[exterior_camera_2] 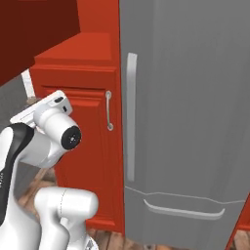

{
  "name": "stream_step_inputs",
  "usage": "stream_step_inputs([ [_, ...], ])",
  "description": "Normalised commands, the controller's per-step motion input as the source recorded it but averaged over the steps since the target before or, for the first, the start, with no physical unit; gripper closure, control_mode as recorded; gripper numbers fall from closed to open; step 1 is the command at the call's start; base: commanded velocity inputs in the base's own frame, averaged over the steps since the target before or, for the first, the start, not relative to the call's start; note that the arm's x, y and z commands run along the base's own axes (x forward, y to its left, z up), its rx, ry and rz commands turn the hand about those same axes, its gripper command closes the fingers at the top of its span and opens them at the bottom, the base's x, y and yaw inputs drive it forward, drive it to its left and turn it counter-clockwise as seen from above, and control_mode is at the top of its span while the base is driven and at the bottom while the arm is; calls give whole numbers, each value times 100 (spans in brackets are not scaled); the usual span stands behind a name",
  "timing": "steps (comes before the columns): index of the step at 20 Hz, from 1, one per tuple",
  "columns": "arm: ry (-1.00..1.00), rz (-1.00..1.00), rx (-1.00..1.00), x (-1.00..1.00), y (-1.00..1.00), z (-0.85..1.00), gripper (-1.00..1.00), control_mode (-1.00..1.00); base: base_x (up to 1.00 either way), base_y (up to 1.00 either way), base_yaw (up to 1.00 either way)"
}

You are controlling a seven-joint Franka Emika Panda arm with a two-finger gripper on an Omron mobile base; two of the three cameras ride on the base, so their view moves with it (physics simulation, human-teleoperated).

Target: There are various items on the counter. Only move the condiments/shakers into the cabinet.

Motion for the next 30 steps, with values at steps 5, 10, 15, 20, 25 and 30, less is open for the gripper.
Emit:
stream_step_inputs([
  [5,0,0,0,0,0,0,100,100,40,0,-3],
  [10,7,-18,8,-30,-10,76,100,-100,-2,0,-4],
  [15,2,-33,7,-5,-2,100,100,-100,0,0,0],
  [20,4,-32,6,28,2,96,100,-100,0,0,0],
  [25,28,-12,3,68,-5,59,100,-100,0,0,0],
  [30,45,0,11,68,-40,23,100,-100,0,0,0],
])
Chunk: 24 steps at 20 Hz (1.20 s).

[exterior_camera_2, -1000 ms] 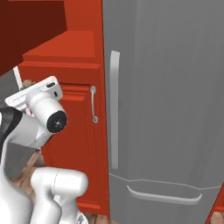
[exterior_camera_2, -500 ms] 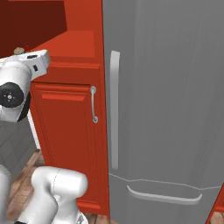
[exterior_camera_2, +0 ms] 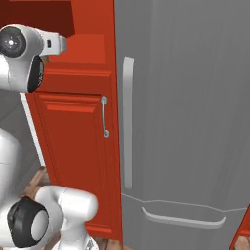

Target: There are various items on the counter. Only move the condiments/shakers into the cabinet.

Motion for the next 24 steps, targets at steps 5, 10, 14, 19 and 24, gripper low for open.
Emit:
stream_step_inputs([
  [5,16,0,1,17,-22,0,100,-100,0,0,0],
  [10,-1,0,0,2,-9,-34,100,-100,0,0,0],
  [14,-13,0,0,0,-1,-53,100,-100,0,0,0],
  [19,-32,0,0,0,0,-44,100,-100,0,0,0],
  [24,-26,0,0,3,0,-1,100,-100,0,0,0],
])
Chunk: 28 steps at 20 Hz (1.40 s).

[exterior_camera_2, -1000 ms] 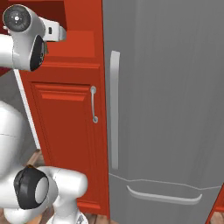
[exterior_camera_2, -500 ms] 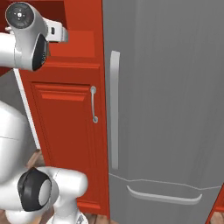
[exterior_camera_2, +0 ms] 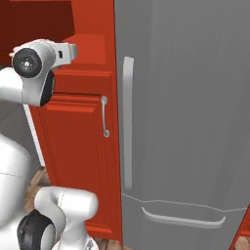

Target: There are various items on the counter. Only move the condiments/shakers into the cabinet.

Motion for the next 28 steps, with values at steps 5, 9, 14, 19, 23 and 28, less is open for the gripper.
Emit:
stream_step_inputs([
  [5,-2,0,0,33,0,0,100,-100,0,0,0],
  [9,6,0,0,45,0,0,100,-100,0,0,0],
  [14,3,-1,0,46,0,0,100,-100,0,0,0],
  [19,0,-1,0,27,0,11,100,-100,0,0,0],
  [23,-13,-1,0,4,0,22,100,-100,0,0,0],
  [28,0,-2,0,55,0,0,100,-100,0,0,0],
])
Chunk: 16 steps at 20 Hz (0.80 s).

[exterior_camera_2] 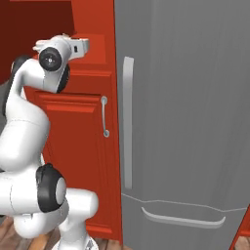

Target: There are various items on the counter. Only move the condiments/shakers into the cabinet.

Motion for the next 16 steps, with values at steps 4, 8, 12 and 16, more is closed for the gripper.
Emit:
stream_step_inputs([
  [4,1,-3,0,62,0,0,100,-100,0,0,0],
  [8,4,-3,0,61,0,0,100,-100,0,0,0],
  [12,5,-2,0,57,0,-5,100,-100,0,0,0],
  [16,4,-1,-2,42,0,-18,100,-100,0,0,0],
])
